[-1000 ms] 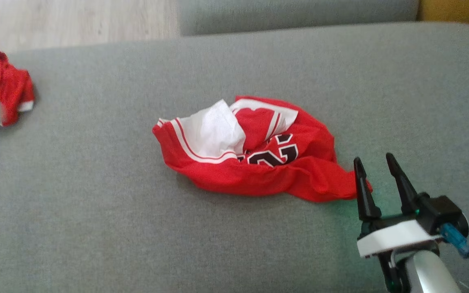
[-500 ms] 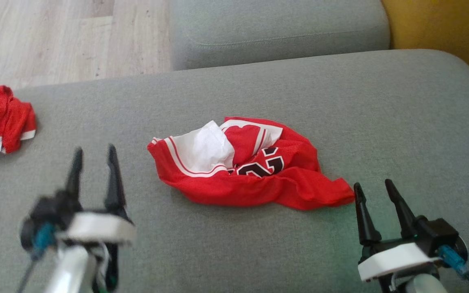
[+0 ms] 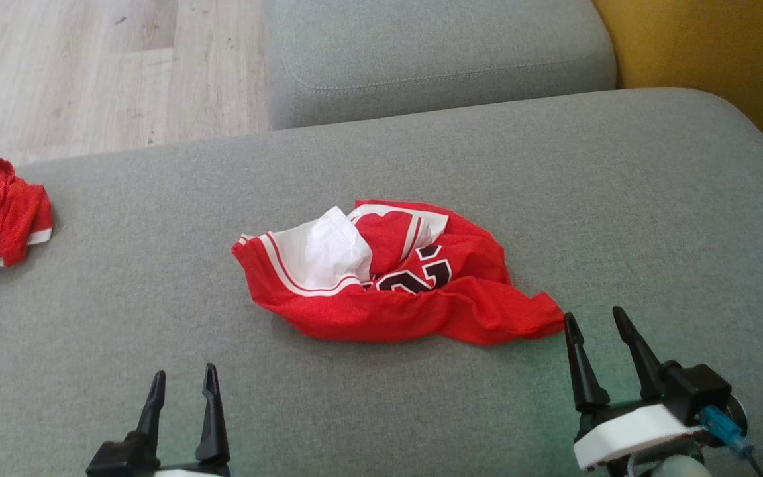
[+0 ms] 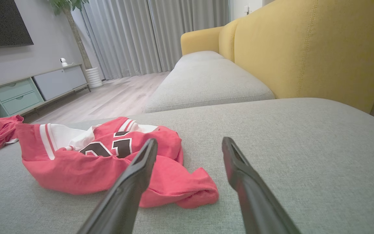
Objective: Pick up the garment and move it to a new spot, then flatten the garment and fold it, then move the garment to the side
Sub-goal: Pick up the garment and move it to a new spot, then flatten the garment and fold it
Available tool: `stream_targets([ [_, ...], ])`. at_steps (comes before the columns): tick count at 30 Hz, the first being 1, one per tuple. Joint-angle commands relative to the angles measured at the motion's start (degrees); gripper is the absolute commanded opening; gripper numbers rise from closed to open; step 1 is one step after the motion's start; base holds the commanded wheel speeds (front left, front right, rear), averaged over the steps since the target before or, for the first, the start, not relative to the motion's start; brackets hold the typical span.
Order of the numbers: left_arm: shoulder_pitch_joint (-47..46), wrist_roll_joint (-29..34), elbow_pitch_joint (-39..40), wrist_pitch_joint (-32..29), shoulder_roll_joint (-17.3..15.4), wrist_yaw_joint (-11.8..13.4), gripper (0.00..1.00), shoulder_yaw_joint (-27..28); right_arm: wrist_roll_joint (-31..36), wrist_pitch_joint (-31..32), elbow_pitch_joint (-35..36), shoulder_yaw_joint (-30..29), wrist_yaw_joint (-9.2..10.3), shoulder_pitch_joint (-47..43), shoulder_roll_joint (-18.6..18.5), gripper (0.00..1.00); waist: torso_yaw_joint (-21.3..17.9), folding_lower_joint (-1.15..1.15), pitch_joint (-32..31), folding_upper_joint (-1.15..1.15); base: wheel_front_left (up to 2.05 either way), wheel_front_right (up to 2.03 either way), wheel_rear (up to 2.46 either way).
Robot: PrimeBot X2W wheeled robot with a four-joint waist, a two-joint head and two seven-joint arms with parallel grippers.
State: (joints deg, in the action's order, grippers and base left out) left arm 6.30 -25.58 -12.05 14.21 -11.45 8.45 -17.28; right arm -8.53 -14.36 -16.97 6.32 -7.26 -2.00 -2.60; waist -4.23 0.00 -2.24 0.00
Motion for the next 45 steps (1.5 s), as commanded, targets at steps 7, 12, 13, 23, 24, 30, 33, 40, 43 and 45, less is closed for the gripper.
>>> stream_targets([
  [7, -2.6, 1.1, 0.7, 0.7, 0.5, -1.0, 1.00, 1.5, 0.0, -0.6, -0.2, 1.0, -0.23, 1.3, -0.3, 1.00, 0.5, 0.00, -0.6, 0.00, 0.00, 0.00, 0.00],
  [12, -2.8, 1.2, 0.1, 0.8, 0.8, -1.1, 1.00, 1.1, 0.1, -0.6, -0.9, 0.6, -0.23, 1.7, -0.3, 1.00, 0.6, 0.00, -0.3, 0.00, 0.00, 0.00, 0.00],
  [13, -2.8, 1.2, 0.1, 0.8, 0.8, -1.1, 1.00, 1.1, 0.1, -0.6, -0.9, 0.6, -0.23, 1.7, -0.3, 1.00, 0.6, 0.00, -0.3, 0.00, 0.00, 0.00, 0.00],
  [23, -4.0, 1.2, -1.2, 0.8, 1.2, -1.3, 1.00, 0.6, 0.0, -0.6, -1.3, 0.3, -0.23, 2.1, -0.3, 1.00, 1.0, 0.00, 0.1, 0.00, 0.00, 0.00, 0.00],
  [24, -4.1, 1.2, -1.3, 0.8, 1.3, -1.3, 1.00, 0.5, 0.0, -0.6, -1.3, 0.3, -0.23, 2.1, -0.3, 1.00, 1.0, 0.00, 0.1, 0.00, 0.00, 0.00, 0.00],
  [30, -4.5, 1.1, -1.6, 0.8, 1.4, -1.3, 1.00, 0.5, 0.1, -0.6, -1.3, 0.3, -0.23, 2.1, -0.3, 1.00, 1.4, 0.00, 0.3, 0.00, 0.00, 0.00, 0.00],
  [33, -4.6, 1.1, -1.7, 0.8, 1.4, -1.4, 1.00, 0.5, 0.2, -0.6, -1.3, 0.1, -0.23, 2.1, -0.3, 1.00, 1.8, 0.00, 0.5, 0.00, 0.00, 0.00, 0.00],
  [40, -5.2, 1.5, -1.0, 0.8, 1.5, -1.3, 1.00, 0.1, 0.8, -0.6, -1.4, 2.5, -0.23, 4.5, -0.3, 1.00, 3.8, 0.00, 1.7, 0.00, 0.00, 0.00, 0.00],
  [43, -5.7, 1.7, -0.5, 0.8, 1.6, -1.4, 1.00, -0.3, 1.1, 0.1, -1.7, 6.2, -0.23, 8.6, -0.3, 1.00, 5.3, 0.00, 3.0, 0.00, 0.00, 0.00, 0.00],
  [45, -6.3, 1.9, -0.1, 0.8, 1.8, -1.5, 1.00, -0.7, 0.5, 1.7, -2.2, 8.4, -0.23, 12.1, -0.3, 1.00, 6.8, 0.00, 4.2, 0.00, 0.00, 0.00, 0.00],
])
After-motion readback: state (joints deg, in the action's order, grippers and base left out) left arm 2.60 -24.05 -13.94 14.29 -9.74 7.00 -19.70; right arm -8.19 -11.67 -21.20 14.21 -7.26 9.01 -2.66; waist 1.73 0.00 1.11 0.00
